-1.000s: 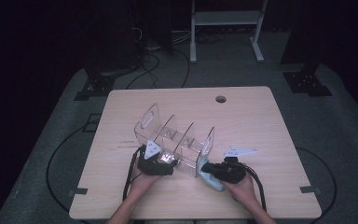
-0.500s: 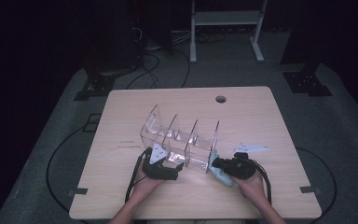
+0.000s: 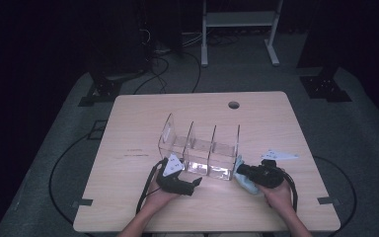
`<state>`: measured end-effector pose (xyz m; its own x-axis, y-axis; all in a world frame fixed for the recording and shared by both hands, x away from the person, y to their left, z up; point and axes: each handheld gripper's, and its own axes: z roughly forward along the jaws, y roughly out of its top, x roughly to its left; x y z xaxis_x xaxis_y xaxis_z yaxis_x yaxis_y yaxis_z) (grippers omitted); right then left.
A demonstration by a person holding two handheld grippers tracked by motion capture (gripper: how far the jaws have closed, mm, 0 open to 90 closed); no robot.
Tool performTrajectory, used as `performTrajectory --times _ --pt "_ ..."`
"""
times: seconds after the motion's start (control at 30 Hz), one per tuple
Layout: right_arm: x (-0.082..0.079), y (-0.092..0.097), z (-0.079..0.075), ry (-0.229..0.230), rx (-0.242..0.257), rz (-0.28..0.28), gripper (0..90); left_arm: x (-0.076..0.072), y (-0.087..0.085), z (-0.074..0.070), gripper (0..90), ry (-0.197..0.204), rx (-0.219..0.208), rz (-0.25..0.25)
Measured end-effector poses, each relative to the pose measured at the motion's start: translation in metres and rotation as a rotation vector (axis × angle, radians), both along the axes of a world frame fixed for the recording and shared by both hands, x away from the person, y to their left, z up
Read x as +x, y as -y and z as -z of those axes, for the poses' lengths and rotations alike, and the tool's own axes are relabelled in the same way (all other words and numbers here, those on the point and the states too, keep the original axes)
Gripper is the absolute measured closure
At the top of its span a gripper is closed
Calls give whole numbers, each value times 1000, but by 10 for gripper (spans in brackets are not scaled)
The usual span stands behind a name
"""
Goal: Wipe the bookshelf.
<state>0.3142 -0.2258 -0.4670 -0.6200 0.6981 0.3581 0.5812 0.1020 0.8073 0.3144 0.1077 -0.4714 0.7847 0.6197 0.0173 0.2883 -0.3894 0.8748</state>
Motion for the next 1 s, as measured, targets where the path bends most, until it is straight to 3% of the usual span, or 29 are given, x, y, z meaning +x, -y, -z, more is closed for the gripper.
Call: performTrajectory --times 0.43,0.5,0.57,0.73,1.0 --pt "-10 0 -3 22 10 -12 817 -6 -17 -7 45 -3 -11 -10" --pt "-10 0 -4 23 7 -13 817 -9 -21 -10 45 11 -4 -8" --pt "-10 0 -4 26 10 -14 817 -13 -24 -13 45 15 -24 -8" --pt "-14 -2 -8 40 7 -23 817 -19 -42 -21 45 54 -32 -18" --pt "-15 -2 -12 48 8 -23 817 -13 -72 -30 45 81 -62 -65"
